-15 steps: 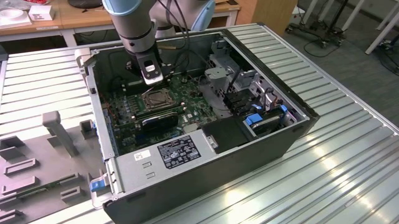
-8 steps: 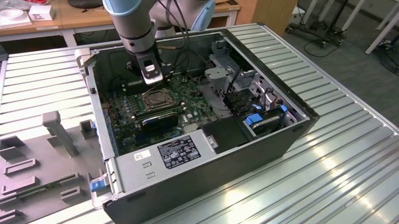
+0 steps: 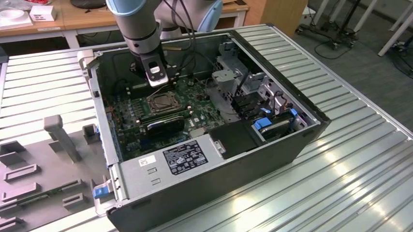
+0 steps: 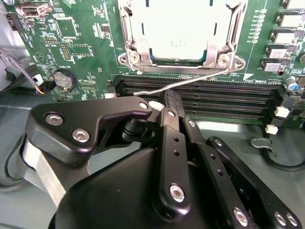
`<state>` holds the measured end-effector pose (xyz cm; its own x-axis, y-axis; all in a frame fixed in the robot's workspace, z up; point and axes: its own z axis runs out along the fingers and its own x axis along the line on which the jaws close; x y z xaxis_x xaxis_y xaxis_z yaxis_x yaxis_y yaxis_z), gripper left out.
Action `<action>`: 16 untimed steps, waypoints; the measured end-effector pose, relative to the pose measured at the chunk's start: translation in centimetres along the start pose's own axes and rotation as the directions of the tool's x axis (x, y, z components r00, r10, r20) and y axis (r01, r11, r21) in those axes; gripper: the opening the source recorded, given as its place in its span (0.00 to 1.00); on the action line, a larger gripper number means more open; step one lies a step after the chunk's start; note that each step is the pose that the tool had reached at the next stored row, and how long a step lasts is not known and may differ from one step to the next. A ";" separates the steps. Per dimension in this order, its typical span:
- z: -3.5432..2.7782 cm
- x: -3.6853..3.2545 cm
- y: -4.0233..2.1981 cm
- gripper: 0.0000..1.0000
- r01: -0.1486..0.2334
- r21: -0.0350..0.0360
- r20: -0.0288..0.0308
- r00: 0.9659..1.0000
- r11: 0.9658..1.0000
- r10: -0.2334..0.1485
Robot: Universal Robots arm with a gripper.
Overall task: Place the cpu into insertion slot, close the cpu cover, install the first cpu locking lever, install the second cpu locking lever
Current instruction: 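Install the first cpu locking lever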
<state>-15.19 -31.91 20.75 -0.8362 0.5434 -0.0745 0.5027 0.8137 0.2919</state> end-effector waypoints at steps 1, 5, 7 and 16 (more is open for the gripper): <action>0.00 0.00 0.00 0.11 0.000 0.000 0.000 1.000 1.000 0.000; 0.00 0.01 0.00 0.11 0.000 0.000 0.000 1.000 1.000 0.000; 0.00 0.02 0.00 0.11 -0.001 0.000 0.000 1.000 1.000 0.001; -0.46 -0.02 0.15 0.11 0.000 -0.004 0.002 1.000 1.000 0.000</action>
<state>-15.19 -31.89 21.23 -0.8355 0.5441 -0.0765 0.5022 0.8127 0.2954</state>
